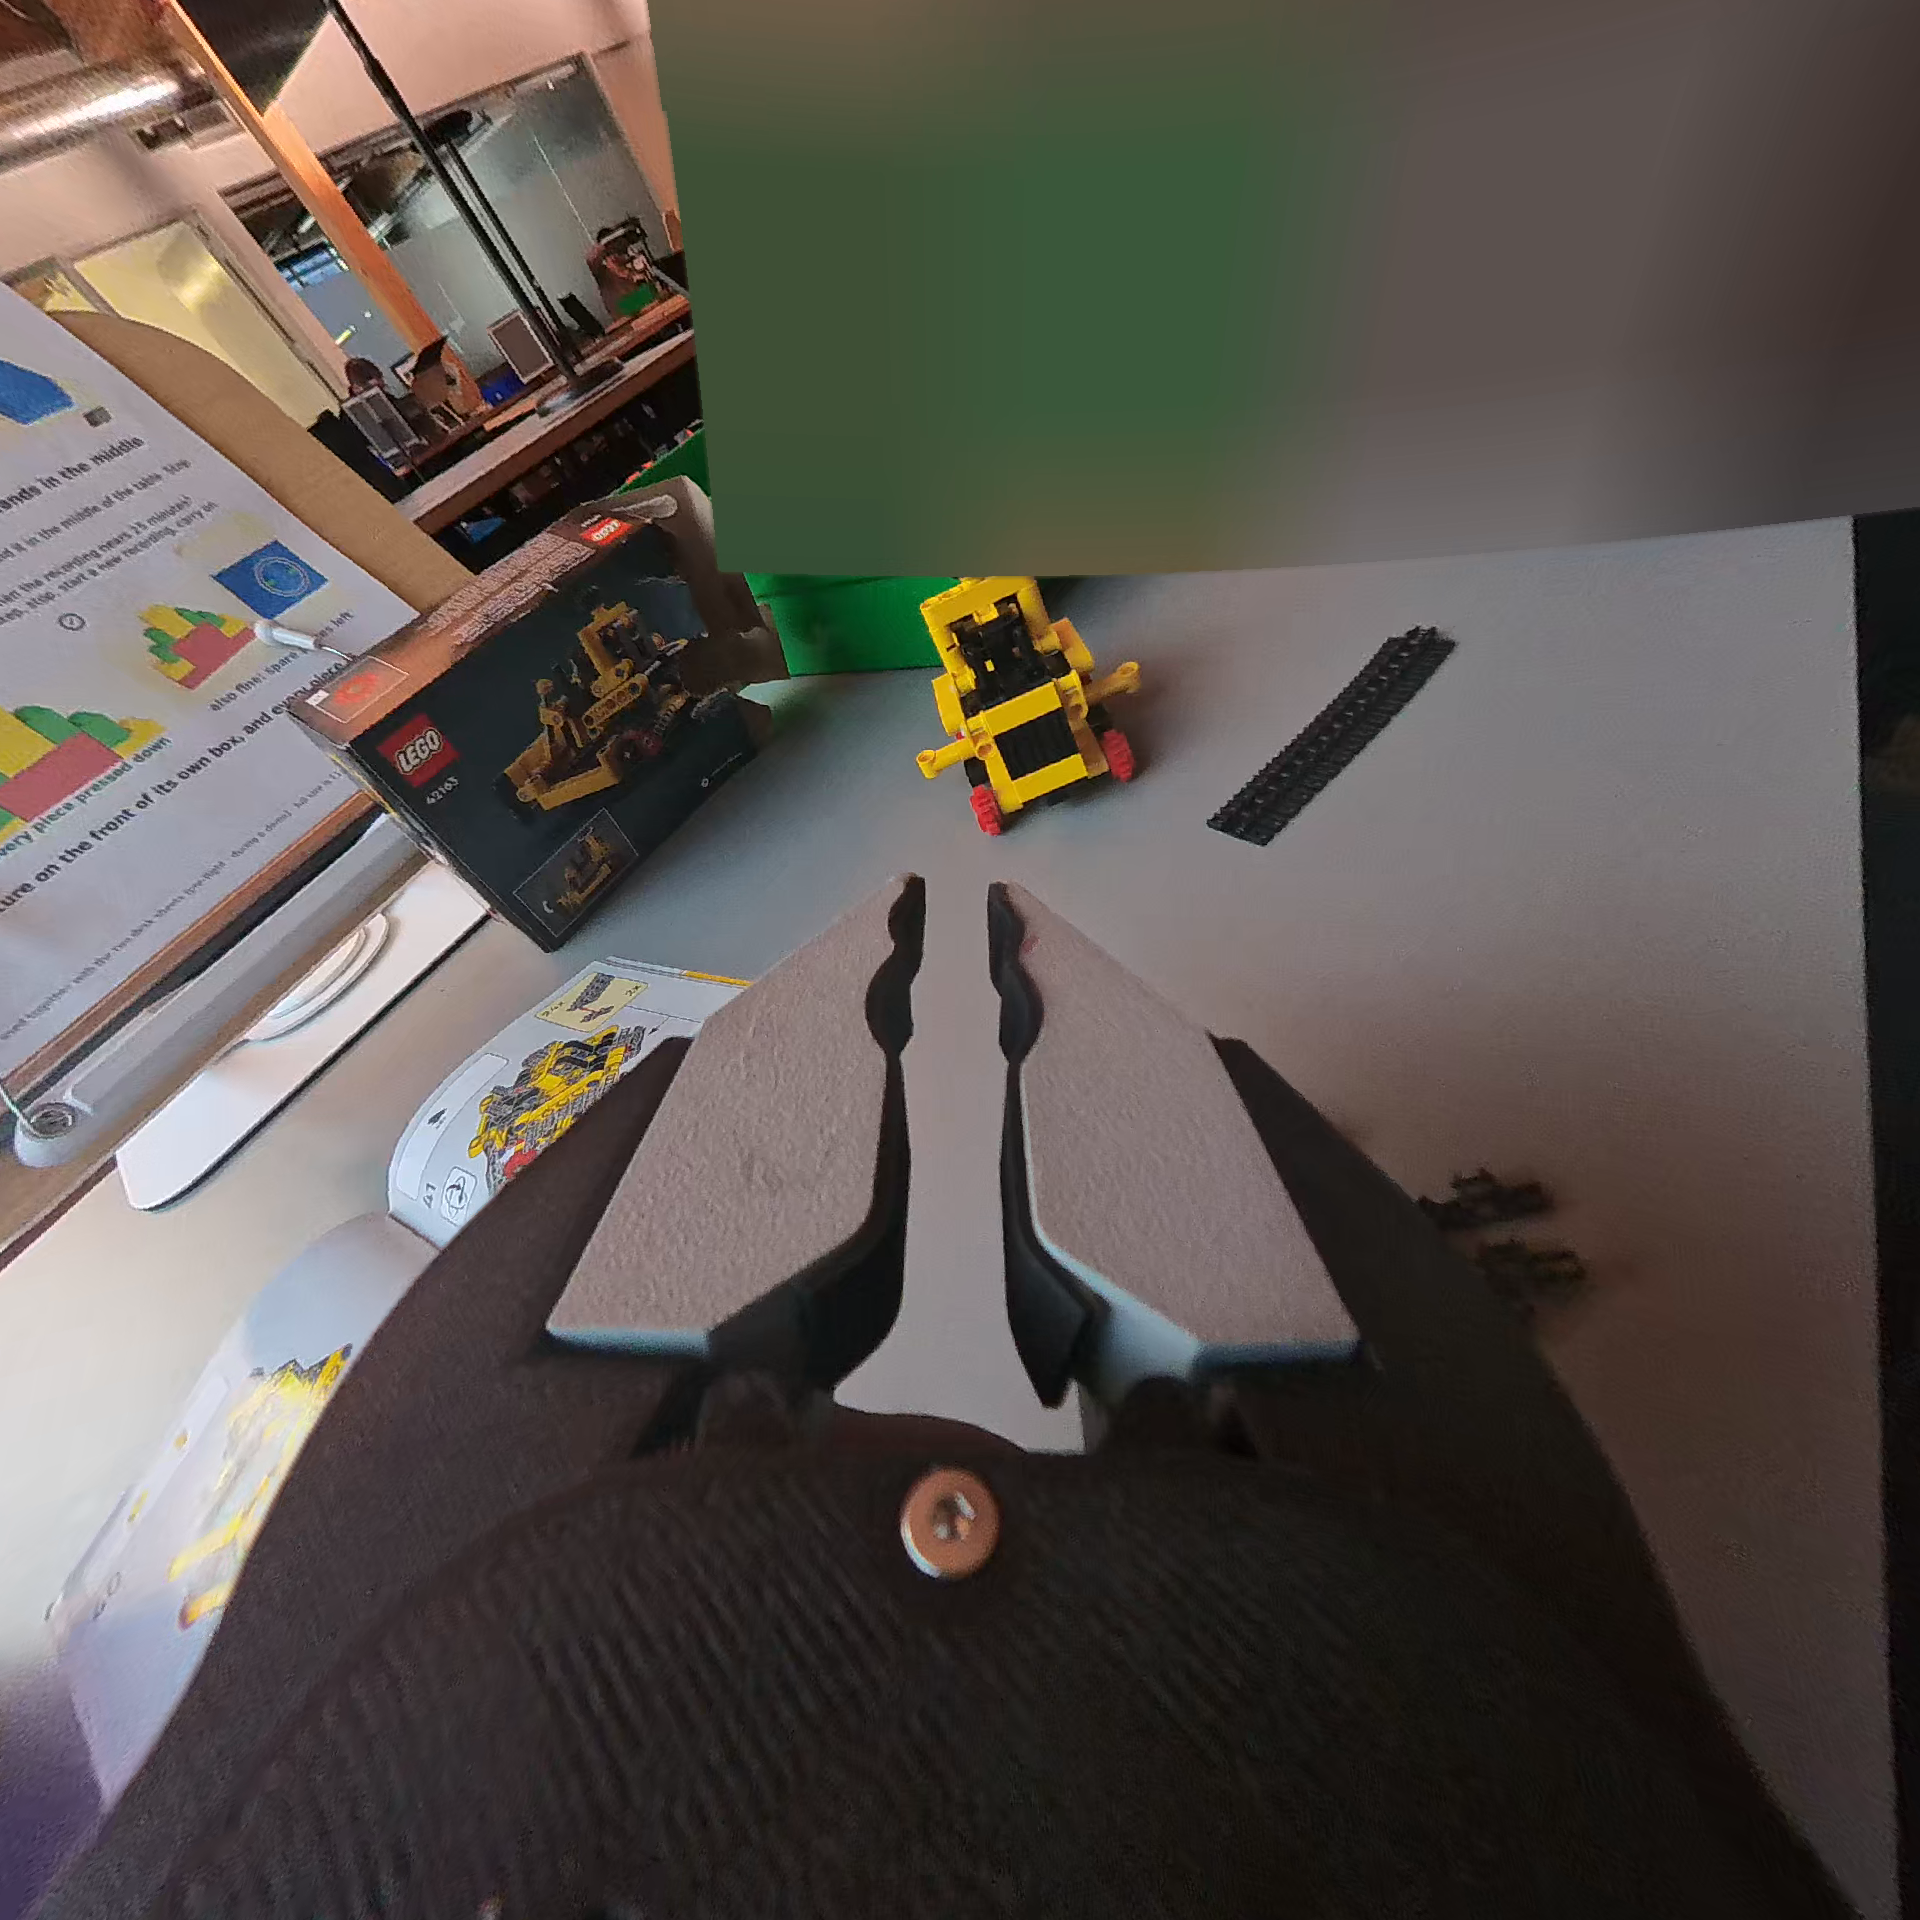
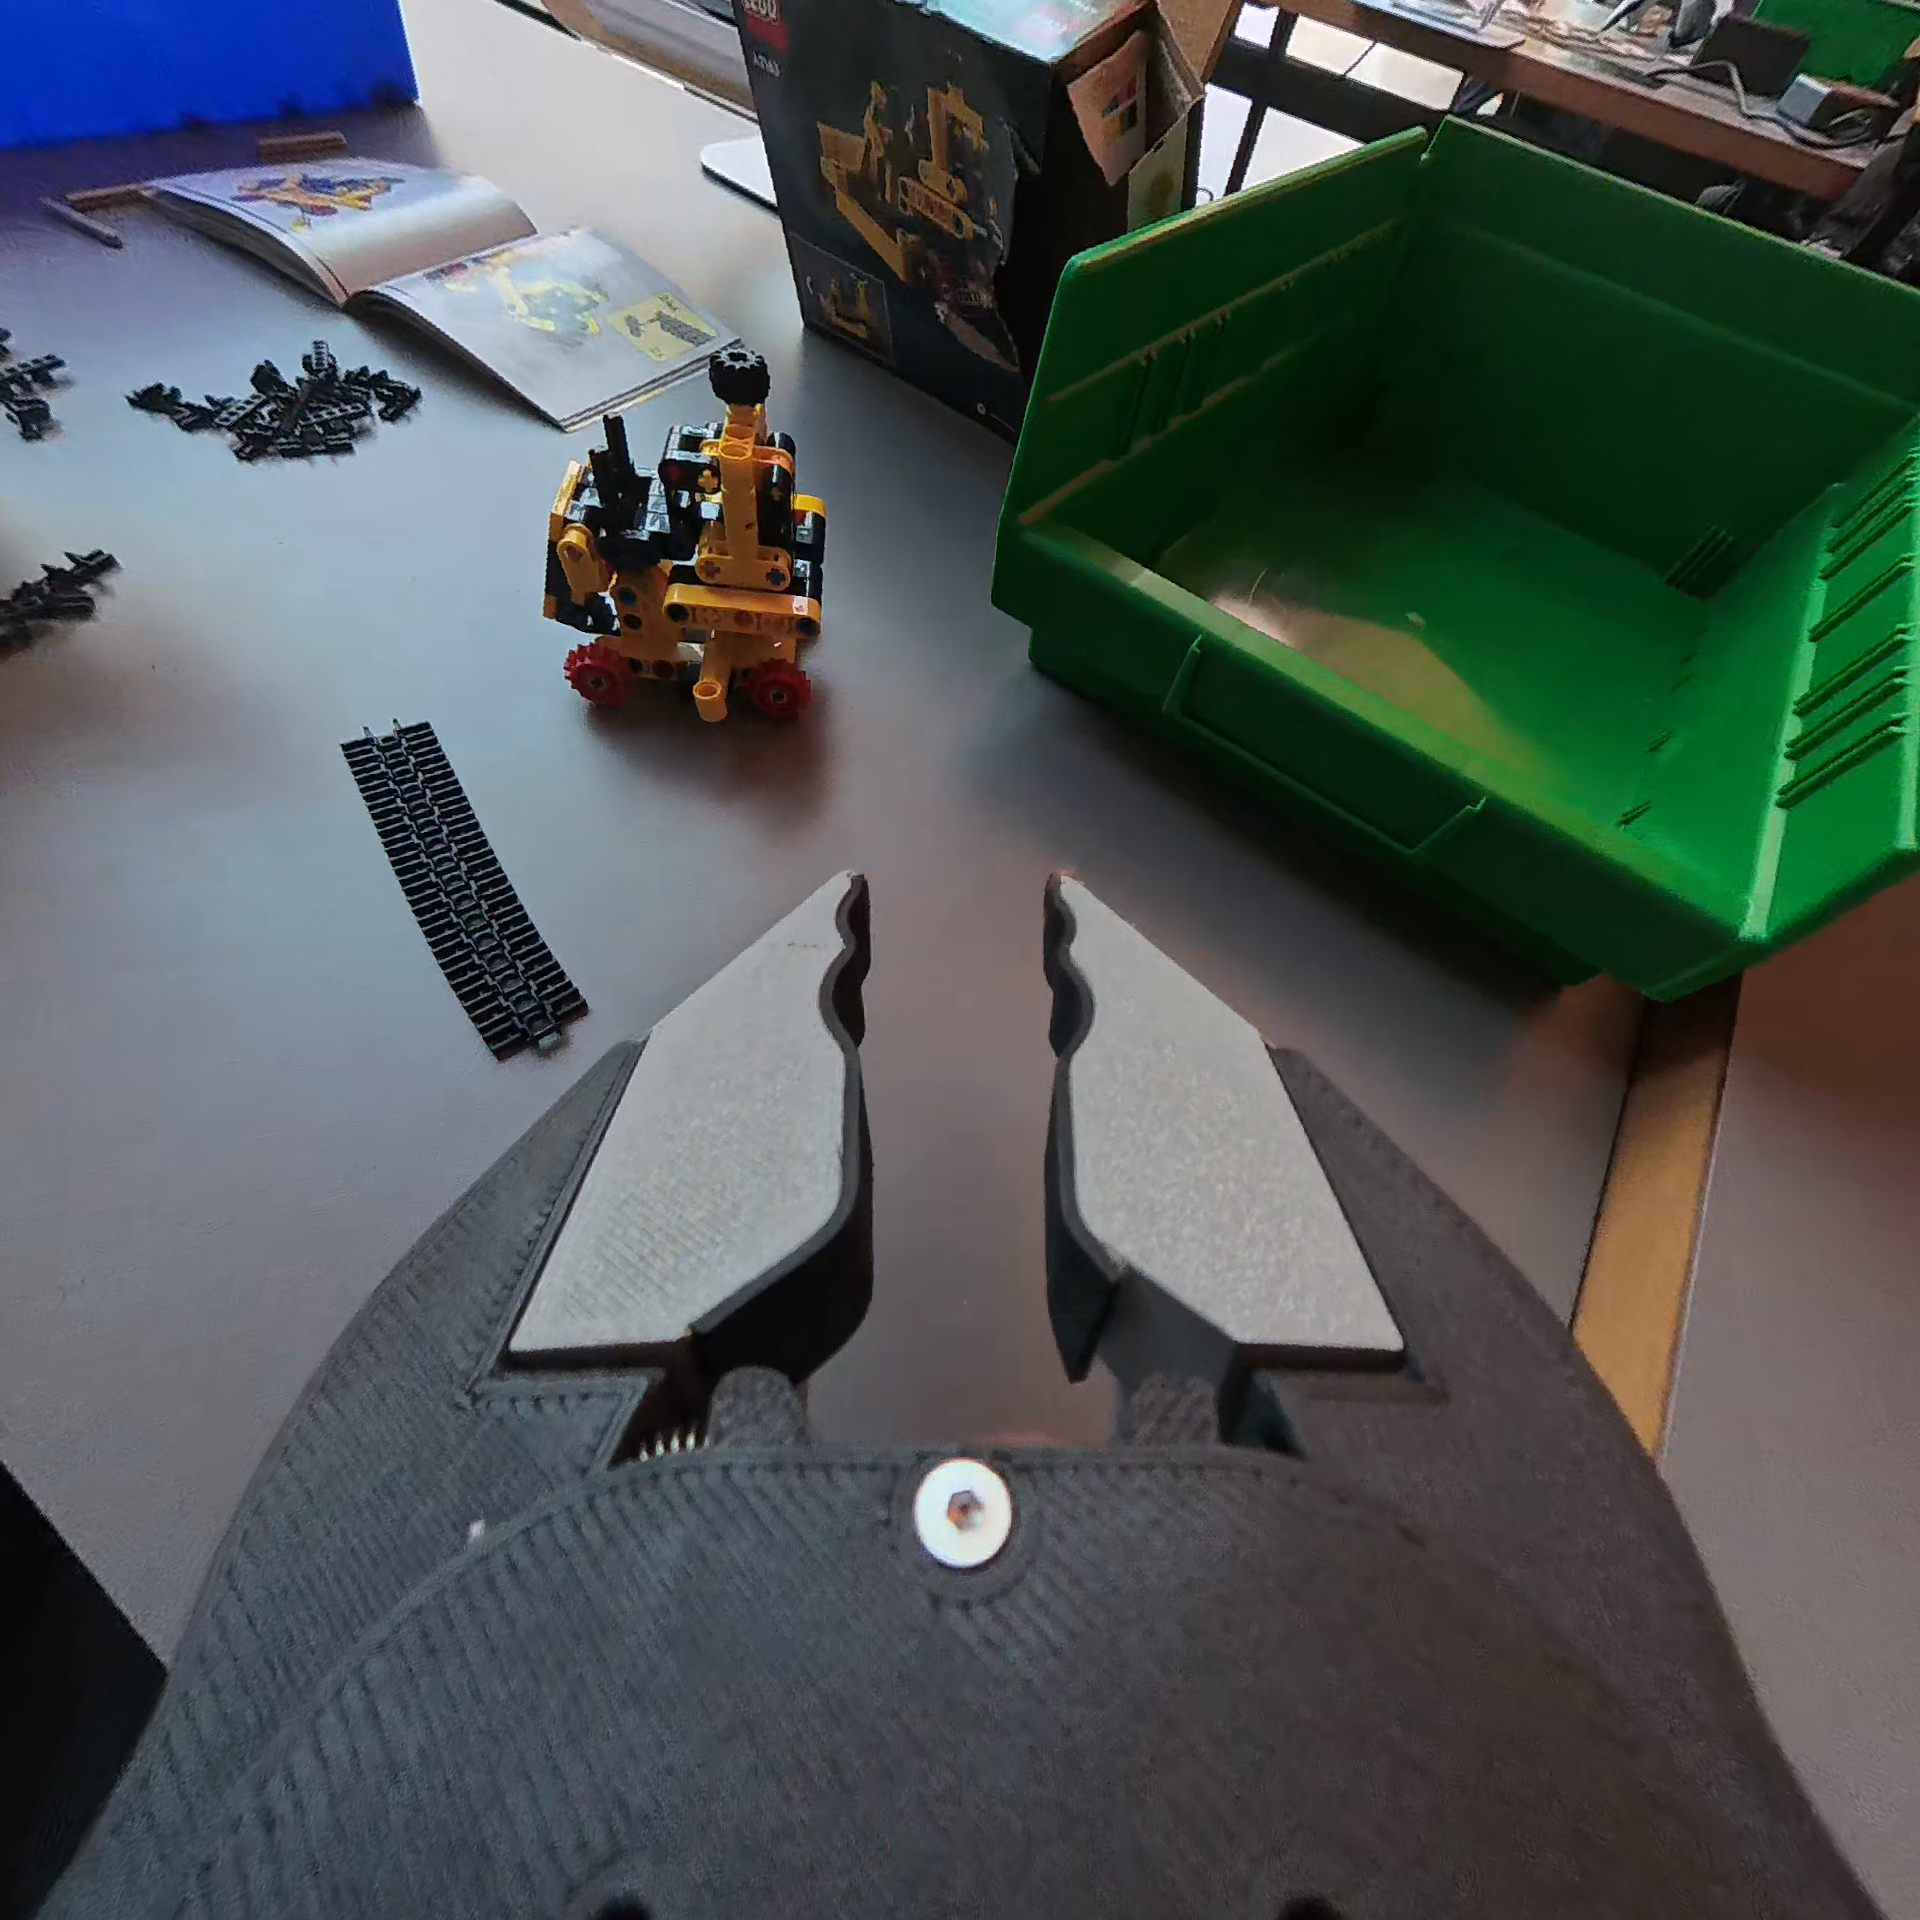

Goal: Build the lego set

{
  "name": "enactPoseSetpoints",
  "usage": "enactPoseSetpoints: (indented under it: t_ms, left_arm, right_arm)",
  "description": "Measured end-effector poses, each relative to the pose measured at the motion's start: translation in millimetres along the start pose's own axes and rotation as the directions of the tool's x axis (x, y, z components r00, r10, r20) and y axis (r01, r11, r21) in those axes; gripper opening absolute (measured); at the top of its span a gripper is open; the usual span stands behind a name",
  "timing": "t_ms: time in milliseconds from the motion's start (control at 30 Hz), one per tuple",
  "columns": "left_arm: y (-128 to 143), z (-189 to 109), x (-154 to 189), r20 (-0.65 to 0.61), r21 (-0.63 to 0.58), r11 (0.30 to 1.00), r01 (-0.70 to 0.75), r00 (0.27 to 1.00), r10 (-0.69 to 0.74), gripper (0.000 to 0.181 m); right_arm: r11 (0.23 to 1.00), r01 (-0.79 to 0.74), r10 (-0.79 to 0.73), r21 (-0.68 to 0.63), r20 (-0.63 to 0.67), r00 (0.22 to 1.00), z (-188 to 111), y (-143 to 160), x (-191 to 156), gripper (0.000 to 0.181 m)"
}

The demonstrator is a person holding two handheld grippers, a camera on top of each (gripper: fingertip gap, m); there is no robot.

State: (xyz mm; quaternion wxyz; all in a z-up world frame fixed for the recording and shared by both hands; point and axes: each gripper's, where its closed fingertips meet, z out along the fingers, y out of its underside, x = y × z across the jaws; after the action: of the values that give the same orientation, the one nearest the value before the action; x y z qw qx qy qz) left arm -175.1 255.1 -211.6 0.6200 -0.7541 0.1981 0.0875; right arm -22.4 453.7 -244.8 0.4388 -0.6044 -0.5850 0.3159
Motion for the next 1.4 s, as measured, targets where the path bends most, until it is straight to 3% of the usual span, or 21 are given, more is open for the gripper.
enactPoseSetpoints:
  t_ms: [400,633,767,900,1100,1233,1400]
  left_arm:
    - [-2.7,-4.6,-11.7,0.072,0.041,0.999,-0.021,0.997,0.018,0.006]
    - [-19.6,-15.0,-25.3,0.034,0.203,0.966,0.160,0.985,-0.170,0.000]
    - [-20.4,-16.9,-30.7,0.024,0.226,0.951,0.211,0.975,-0.222,0.000]
    - [-24.0,-15.7,-21.4,-0.002,0.230,0.955,0.189,0.981,-0.194,0.000]
    - [-24.0,-11.5,-21.1,0.058,0.224,0.971,0.083,0.993,-0.098,0.000]
    - [-20.2,-8.7,-27.2,0.109,0.203,0.979,0.026,0.993,-0.049,0.001]
    - [-18.4,-8.5,-23.9,0.062,0.194,0.980,0.032,0.997,-0.045,0.001]
  right_arm:
    - [0.999,0.036,-0.038,-0.030,-0.061,0.997,3.5,3.3,7.7,0.028]
    - [0.973,0.228,-0.230,-0.036,-0.143,0.963,22.8,-6.3,16.0,0.022]
    - [0.968,0.228,-0.244,-0.108,-0.160,0.956,29.7,1.3,20.5,0.026]
    - [0.975,0.220,-0.218,-0.014,-0.193,0.957,17.0,-9.9,20.1,0.017]
    - [0.975,0.223,-0.217,0.013,-0.180,0.959,13.8,-12.9,16.1,0.017]
    - [0.981,0.181,-0.170,0.062,-0.150,0.974,10.8,-18.2,16.4,0.016]
    - [0.987,0.103,-0.094,0.124,-0.077,0.993,12.0,-26.2,19.3,0.016]
